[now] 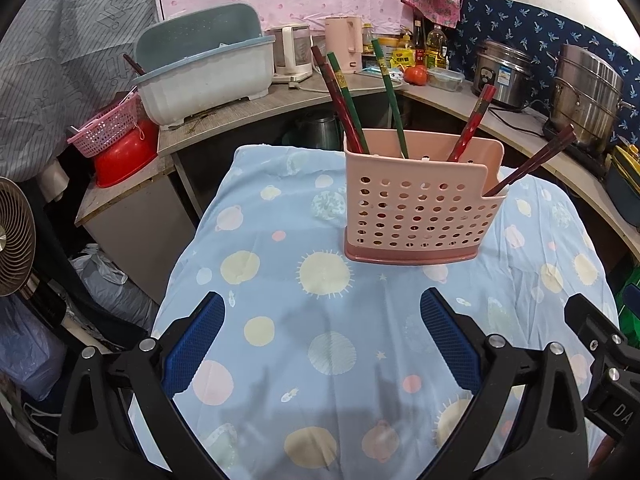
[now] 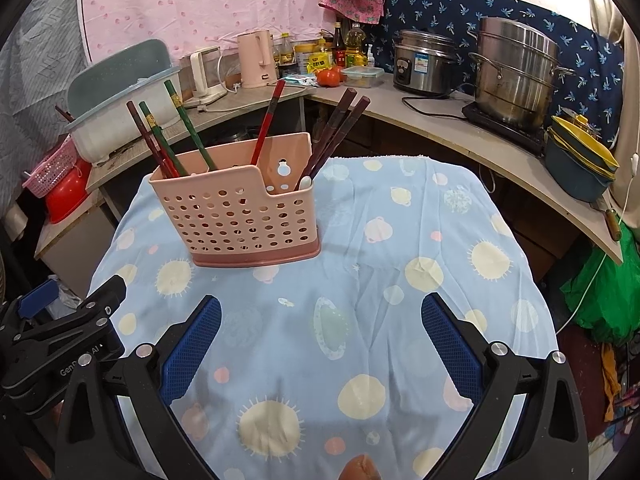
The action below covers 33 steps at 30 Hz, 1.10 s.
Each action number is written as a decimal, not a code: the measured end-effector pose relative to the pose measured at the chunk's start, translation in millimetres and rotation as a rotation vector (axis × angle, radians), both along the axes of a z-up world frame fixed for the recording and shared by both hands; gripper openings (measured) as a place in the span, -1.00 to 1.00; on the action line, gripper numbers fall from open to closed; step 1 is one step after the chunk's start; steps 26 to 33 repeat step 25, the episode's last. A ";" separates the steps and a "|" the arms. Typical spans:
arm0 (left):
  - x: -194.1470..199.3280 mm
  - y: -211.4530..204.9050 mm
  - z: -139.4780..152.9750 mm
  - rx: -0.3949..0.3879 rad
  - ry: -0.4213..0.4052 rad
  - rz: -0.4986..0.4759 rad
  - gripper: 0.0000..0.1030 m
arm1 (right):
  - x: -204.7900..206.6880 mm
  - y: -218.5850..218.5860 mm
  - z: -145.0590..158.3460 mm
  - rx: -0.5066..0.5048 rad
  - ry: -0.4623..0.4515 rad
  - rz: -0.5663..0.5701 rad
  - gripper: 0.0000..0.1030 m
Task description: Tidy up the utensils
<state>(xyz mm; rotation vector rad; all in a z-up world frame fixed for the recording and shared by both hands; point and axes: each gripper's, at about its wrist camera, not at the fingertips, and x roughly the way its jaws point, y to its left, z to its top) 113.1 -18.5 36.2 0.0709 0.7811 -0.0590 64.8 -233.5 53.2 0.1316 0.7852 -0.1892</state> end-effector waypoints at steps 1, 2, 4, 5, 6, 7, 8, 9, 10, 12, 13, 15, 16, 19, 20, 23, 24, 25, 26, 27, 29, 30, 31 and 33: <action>-0.3 0.0 -0.2 0.002 0.000 -0.001 0.82 | -0.1 0.2 0.1 -0.001 0.001 0.000 0.88; -0.1 0.2 -0.1 0.004 0.000 0.002 0.82 | 0.2 0.1 0.0 -0.001 0.002 0.000 0.88; 0.3 0.4 -0.4 0.005 0.001 0.003 0.82 | 0.0 0.3 -0.1 0.000 0.002 0.000 0.88; 0.0 0.2 -0.2 0.005 0.000 0.002 0.82 | 0.2 0.5 -0.4 -0.001 0.002 0.000 0.88; 0.1 0.3 -0.5 0.005 0.001 0.001 0.82 | 0.4 0.5 -0.4 -0.001 0.003 0.001 0.88; 0.3 0.5 -0.6 0.005 0.001 0.002 0.82 | 0.8 0.4 -0.9 0.001 0.003 0.001 0.88; 0.3 0.7 -0.5 0.004 0.002 0.002 0.82 | 1.0 0.4 -0.7 0.001 0.003 0.001 0.88; 0.5 0.9 -0.6 0.006 0.003 0.003 0.82 | 1.9 0.6 -1.1 0.001 0.003 0.001 0.88; 0.4 0.7 -0.5 0.007 0.002 0.004 0.82 | 1.8 0.5 -1.1 0.001 0.004 0.002 0.88; 1.1 0.3 -0.4 0.006 0.004 0.000 0.82 | 1.9 0.6 -1.2 0.000 0.004 0.002 0.88; 1.4 0.0 -0.4 0.006 0.006 -0.006 0.82 | 1.9 0.5 -1.0 0.000 0.005 0.002 0.88; 2.0 -1.7 -0.2 0.010 0.005 -0.006 0.82 | 2.1 0.6 -1.3 0.001 0.005 0.001 0.88; 2.2 -1.6 -0.1 0.008 0.007 -0.005 0.82 | 2.2 0.6 -1.4 0.001 0.004 0.001 0.88; 2.3 -2.4 0.2 0.010 0.005 -0.004 0.82 | 2.1 0.4 -1.2 0.000 0.005 0.001 0.88; 2.1 -2.4 0.4 0.009 0.003 -0.002 0.82 | 2.2 0.4 -1.2 0.000 0.005 0.001 0.88; 1.3 -2.7 1.1 0.007 0.002 -0.006 0.82 | 2.1 0.3 -1.2 0.001 0.005 0.002 0.88; 1.0 -2.7 1.1 0.008 0.002 -0.005 0.82 | 2.3 0.5 -1.3 0.001 0.004 0.001 0.88; 0.6 -2.6 1.1 0.007 0.003 -0.007 0.83 | 2.2 0.2 -1.2 -0.001 0.004 0.002 0.88; 0.6 -2.6 1.1 0.007 0.003 -0.007 0.83 | 2.2 0.2 -1.2 -0.001 0.004 0.002 0.88; 0.6 -2.6 1.1 0.007 0.003 -0.007 0.83 | 2.2 0.2 -1.2 -0.001 0.004 0.002 0.88; 0.6 -2.6 1.1 0.007 0.003 -0.007 0.83 | 2.2 0.2 -1.2 -0.001 0.004 0.002 0.88; 0.6 -2.6 1.1 0.007 0.003 -0.007 0.83 | 2.2 0.2 -1.2 -0.001 0.004 0.002 0.88; 0.6 -2.6 1.1 0.007 0.003 -0.007 0.83 | 2.2 0.2 -1.2 -0.001 0.004 0.002 0.88; 0.6 -2.6 1.1 0.007 0.003 -0.007 0.83 | 2.2 0.2 -1.2 -0.001 0.004 0.002 0.88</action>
